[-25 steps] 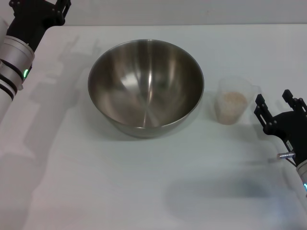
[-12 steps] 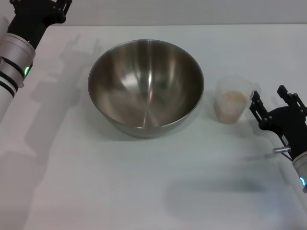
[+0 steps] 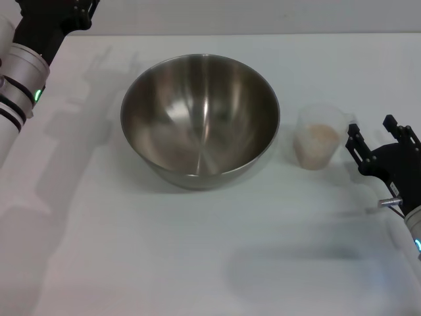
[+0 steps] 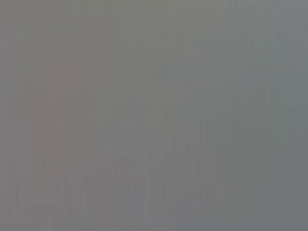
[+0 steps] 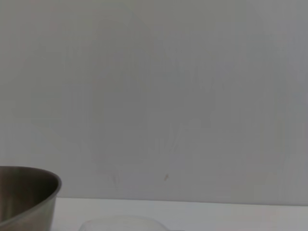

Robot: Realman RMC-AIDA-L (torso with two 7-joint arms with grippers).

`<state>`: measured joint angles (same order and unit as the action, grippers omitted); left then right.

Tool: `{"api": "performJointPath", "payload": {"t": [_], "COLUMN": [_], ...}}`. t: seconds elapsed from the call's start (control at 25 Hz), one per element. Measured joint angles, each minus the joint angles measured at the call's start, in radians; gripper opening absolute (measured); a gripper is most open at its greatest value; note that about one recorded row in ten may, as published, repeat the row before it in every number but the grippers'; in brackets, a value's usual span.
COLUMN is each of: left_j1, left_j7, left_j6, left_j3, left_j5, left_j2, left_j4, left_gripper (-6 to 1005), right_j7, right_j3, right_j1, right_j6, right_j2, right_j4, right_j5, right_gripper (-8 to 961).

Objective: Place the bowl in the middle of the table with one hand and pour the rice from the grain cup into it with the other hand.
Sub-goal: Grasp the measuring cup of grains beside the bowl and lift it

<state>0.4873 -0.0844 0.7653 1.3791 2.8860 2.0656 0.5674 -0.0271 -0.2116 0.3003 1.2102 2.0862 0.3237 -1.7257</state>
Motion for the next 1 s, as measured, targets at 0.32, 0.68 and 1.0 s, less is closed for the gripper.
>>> {"api": "performJointPath", "payload": {"t": [0.32, 0.68, 1.0], "left_j1": [0.001, 0.001, 0.007], "left_j7": [0.0, 0.0, 0.0], "left_j6": [0.0, 0.0, 0.0], "left_j3": [0.0, 0.0, 0.0], "left_j5": [0.001, 0.001, 0.0], "left_j2": [0.001, 0.001, 0.001], "left_j4": [0.002, 0.004, 0.003], "left_gripper": [581, 581, 581], "right_j7": [0.008, 0.011, 0.012], "right_j3": [0.0, 0.0, 0.0], "right_j1": [0.008, 0.034, 0.046], "right_j6": [0.0, -0.035, -0.051], "right_j2": [0.0, 0.0, -0.001], "right_j4": [-0.011, -0.02, -0.022], "right_j5": [0.0, 0.0, 0.0], "right_gripper": [672, 672, 671]}}
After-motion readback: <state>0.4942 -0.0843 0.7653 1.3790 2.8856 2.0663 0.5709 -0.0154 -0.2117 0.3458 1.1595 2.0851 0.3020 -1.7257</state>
